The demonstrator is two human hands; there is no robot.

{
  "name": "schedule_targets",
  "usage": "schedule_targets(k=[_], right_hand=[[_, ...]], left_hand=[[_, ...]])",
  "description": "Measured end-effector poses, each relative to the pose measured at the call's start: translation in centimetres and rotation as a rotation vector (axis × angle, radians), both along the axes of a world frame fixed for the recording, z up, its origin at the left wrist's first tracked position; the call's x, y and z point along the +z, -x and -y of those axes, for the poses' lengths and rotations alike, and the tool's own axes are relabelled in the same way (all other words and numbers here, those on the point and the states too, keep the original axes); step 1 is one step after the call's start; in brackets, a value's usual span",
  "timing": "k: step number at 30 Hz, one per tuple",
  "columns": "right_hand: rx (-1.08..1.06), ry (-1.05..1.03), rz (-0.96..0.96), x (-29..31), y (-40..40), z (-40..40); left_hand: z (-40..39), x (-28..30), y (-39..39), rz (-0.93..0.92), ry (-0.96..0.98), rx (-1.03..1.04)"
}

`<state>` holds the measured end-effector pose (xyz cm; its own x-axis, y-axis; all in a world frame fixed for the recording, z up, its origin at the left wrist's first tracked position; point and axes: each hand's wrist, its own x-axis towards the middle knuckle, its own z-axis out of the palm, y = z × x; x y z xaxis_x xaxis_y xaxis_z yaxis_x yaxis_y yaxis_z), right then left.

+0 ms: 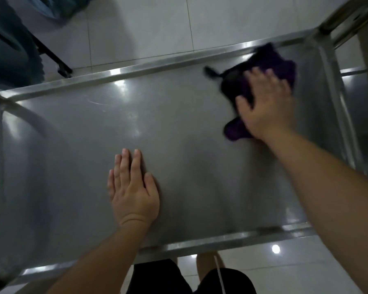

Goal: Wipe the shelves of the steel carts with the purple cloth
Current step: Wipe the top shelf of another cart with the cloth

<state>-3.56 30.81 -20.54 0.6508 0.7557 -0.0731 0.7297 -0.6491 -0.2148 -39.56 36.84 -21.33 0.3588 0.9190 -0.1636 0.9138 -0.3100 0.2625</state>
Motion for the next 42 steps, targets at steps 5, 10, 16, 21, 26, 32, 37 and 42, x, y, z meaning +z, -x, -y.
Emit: schedule_targets(k=[5, 10, 16, 21, 26, 32, 37, 42], right_hand=[[-0.719, 0.021, -0.033, 0.6, -3.7, 1.4], [-0.599, -0.044, -0.068, 0.5, 8.1, -7.5], [0.516, 0.060, -0.123, 0.5, 17.9, -16.3], [0.482, 0.045, -0.107, 0.7, 11.9, -17.0], [-0.096, 0.005, -0.028, 0.7, -2.8, -9.8], [-0.559, 0.023, -0.053, 1.1, -6.7, -6.0], [-0.181, 0.026, -0.064, 1.0, 5.7, -13.4], [0.667, 0.098, -0.077, 1.0, 12.5, -17.7]], left_hand=[[-0.1, 0.2, -0.2, -0.004, 0.005, 0.001], [0.0, -0.2, -0.1, -0.015, -0.019, -0.003], [0.0, -0.4, -0.2, 0.009, -0.037, 0.007], [0.0, -0.4, -0.2, 0.007, -0.035, 0.011], [-0.1, -0.4, 0.2, -0.016, -0.026, -0.020], [-0.1, -0.7, 0.2, -0.021, -0.047, -0.023], [0.0, -0.6, 0.2, -0.017, -0.042, -0.018], [0.1, -0.6, 0.1, -0.009, -0.038, 0.002]])
